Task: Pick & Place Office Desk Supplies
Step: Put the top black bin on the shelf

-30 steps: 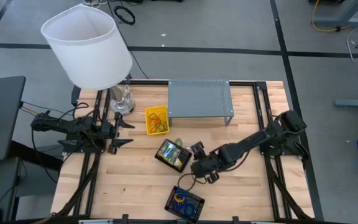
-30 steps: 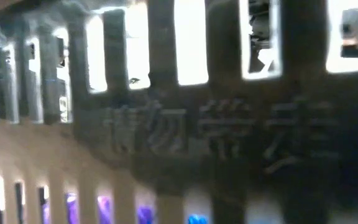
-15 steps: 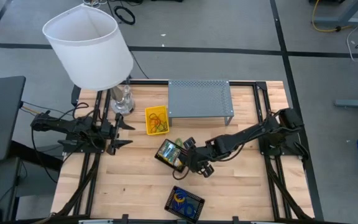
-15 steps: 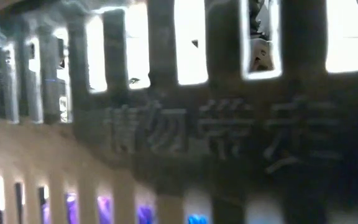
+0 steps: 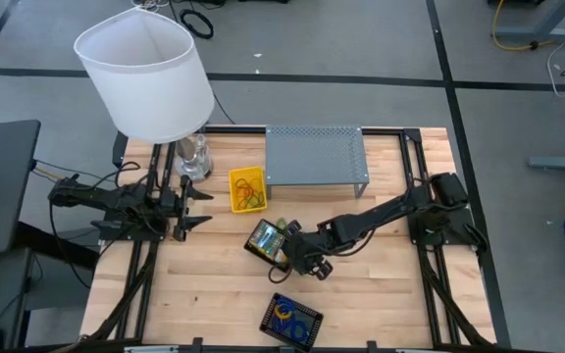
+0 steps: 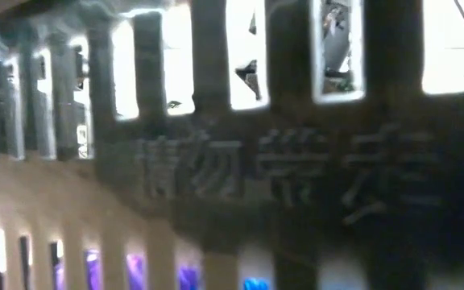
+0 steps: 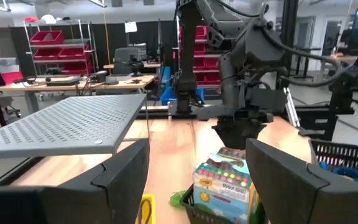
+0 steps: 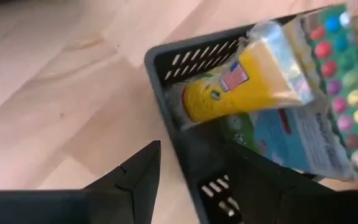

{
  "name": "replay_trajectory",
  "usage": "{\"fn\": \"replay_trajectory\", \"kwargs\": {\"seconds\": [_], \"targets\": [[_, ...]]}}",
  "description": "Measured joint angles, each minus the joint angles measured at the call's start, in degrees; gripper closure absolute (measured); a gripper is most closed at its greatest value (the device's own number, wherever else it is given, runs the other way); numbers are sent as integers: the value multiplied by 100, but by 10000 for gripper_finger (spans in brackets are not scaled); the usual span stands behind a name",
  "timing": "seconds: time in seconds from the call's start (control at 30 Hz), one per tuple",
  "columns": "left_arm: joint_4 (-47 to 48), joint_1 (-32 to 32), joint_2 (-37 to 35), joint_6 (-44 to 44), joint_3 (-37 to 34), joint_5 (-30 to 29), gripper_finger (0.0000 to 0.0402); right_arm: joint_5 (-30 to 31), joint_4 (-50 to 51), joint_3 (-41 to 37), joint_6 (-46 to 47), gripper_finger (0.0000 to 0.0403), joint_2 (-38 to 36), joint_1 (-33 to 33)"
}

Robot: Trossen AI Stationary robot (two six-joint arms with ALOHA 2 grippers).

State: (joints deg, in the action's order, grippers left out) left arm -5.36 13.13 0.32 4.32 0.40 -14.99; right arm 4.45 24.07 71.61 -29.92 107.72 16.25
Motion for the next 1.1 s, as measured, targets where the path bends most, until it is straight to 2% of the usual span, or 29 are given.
{"fn": "replay_trajectory", "kwargs": {"seconds": [0.1, 0.27, 0.4, 0.53, 0.77, 0.93, 1.1], "targets": [[-32, 0, 0, 21, -1, 200, 134, -44, -165, 3, -117, 218, 90, -7], [-223, 2, 2, -109, -2, 857, 134, -68, -243, -2, -294, 222, 263, -1], [-341, 4, 3, -314, -2, 1015, 134, -62, -322, 1, -336, 241, 341, -7], [-436, 4, 22, -497, -2, 1083, 134, 11, -399, 2, -353, 282, 371, -7], [-465, 4, 31, -577, -2, 1614, 134, 61, -387, 0, -368, 390, 371, -2], [-482, 4, 31, -647, -2, 2224, 133, 188, -329, 0, -247, 394, 371, -6], [-481, 4, 31, -645, -2, 2250, 133, 481, -240, 0, -136, 397, 371, 39]]}}
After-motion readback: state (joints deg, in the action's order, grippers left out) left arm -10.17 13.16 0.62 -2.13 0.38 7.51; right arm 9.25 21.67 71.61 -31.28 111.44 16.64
